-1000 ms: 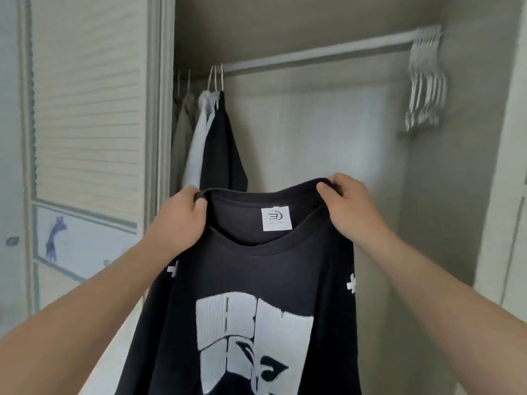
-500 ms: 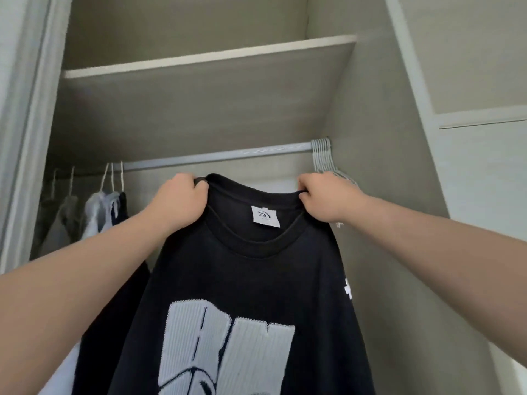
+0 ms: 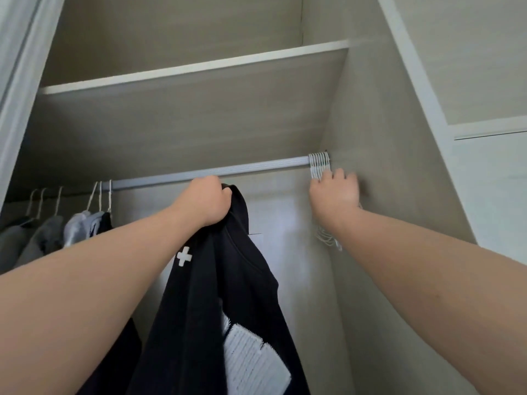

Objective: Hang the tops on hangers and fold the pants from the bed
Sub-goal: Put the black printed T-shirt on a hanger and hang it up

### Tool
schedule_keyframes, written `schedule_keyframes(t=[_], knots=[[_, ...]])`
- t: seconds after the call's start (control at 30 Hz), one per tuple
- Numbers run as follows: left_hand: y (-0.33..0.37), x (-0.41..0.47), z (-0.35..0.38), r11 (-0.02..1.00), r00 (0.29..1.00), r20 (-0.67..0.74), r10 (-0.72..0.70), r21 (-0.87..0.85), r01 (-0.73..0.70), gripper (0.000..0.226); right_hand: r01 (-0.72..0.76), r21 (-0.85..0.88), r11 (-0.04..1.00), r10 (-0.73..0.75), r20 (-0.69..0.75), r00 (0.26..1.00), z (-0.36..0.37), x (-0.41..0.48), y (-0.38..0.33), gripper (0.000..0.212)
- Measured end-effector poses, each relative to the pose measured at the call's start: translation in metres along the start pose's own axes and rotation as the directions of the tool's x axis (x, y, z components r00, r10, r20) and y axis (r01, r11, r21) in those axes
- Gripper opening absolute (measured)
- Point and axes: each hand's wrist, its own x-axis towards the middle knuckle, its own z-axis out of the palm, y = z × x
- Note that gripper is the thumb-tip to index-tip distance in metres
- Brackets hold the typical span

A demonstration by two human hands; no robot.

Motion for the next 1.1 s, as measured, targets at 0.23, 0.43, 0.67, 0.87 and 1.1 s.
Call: schedule_keyframes(t=[0.23,0.43,0.67,0.87,1.1], knots=[[-0.024,-0.001,0.002,0.997,0.999,-0.025,-0.026,0.074,0.028,0.031,-0.029,0.075,0.997,0.033,-0.053,0.998,0.021,0.013,0.006,0.040],[-0.035,0.000,-0.002,0.994,0.999,-0.015,-0.028,0.107,0.029,0.030,-0.064,0.200,0.978,0.092,-0.134,0.987,0.013,0.022,-0.002,0.039],[-0.052,-0.010,-0.014,0.978,0.998,-0.060,-0.001,0.206,0.013,0.028,-0.114,0.754,0.647,0.172,0.002,0.985,-0.022,0.008,-0.031,0.020],[-0.071,-0.021,-0.032,0.987,0.990,-0.006,-0.143,0.077,0.143,0.028,-0.317,0.947,-0.055,0.180,0.321,0.930,-0.021,-0.036,-0.067,0.014],[-0.079,-0.044,-0.082,0.980,0.979,-0.047,-0.197,-0.042,0.195,0.032,-0.220,0.894,-0.390,0.104,0.280,0.954,-0.038,-0.097,-0.083,0.012]])
